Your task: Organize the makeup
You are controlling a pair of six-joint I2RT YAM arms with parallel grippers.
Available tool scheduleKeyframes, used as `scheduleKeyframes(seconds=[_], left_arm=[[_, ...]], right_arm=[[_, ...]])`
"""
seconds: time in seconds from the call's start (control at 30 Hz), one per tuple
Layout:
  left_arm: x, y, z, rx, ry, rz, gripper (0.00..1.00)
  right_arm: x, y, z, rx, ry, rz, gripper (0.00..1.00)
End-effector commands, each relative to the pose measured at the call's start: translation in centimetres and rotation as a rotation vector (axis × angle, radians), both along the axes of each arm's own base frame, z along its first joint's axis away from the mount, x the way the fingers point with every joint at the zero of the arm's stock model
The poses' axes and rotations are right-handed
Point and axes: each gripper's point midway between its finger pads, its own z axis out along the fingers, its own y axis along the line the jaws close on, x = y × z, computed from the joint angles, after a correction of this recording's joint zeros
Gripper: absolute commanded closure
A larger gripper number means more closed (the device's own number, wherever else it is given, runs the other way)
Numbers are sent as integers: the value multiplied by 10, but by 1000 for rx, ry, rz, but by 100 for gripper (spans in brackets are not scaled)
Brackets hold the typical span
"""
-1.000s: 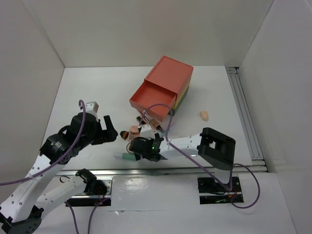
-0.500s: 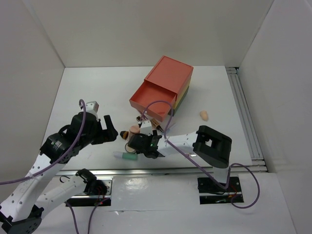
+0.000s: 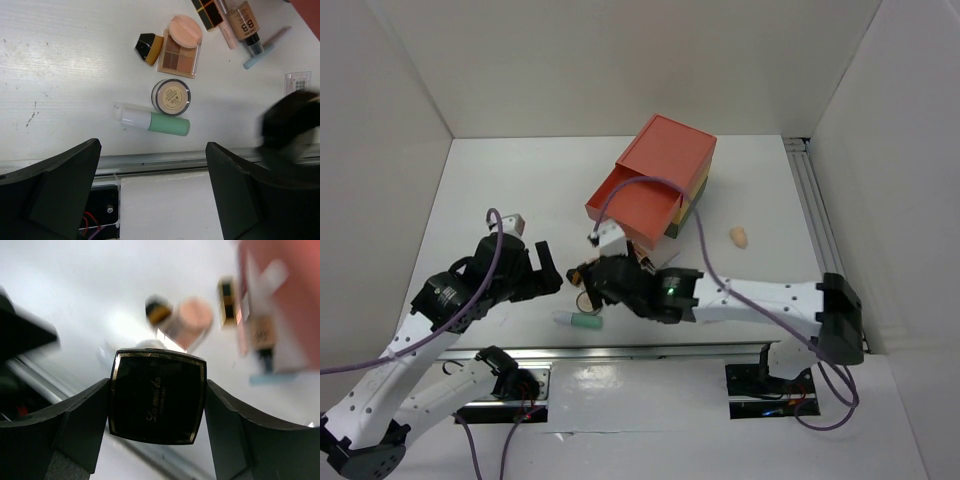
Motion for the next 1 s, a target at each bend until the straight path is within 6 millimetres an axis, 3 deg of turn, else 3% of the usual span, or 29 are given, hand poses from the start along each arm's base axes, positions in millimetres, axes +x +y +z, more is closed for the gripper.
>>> scheduleKeyframes(seconds=[0.0,0.07,0.13,0.2,0.23,0.3,0.4,0.53,0.67,0.77,0.83,0.97], left_arm=[[-5,0,-5,-32,36,41,0],[-8,-2,-16,-38,74,53,0],[-14,-3,-31,-36,134,63,0],[-18,-6,-37,-47,174,67,0],[-19,-9,-40,-48,194,60,0],[-19,-10,-39,-64,199,81,0],[-28,-15,-57,-101,282,119,0],[-38,-26,-83,-168,383,174,0],[-41,-38,-103,-251,442,227,1],[-34,-49,-110,-322,440,253,2],[-31,-53,-109,-362,445,283,4],[-27,-52,-111,-388,445,355,5]], right_arm=[[53,-9,103,169,-175,-25,55],[89,-31,125,186,-236,-110,55],[127,-44,131,166,-265,-179,55],[151,-51,139,176,-264,-214,55],[169,-61,136,181,-246,-261,55],[185,-58,122,163,-214,-272,56],[203,-62,106,145,-182,-335,56],[212,-64,85,114,-132,-391,56],[217,-75,72,89,-114,-461,46],[222,-78,68,94,-108,-488,36],[221,-78,70,93,-107,-488,20],[219,-76,76,77,-104,-453,2]])
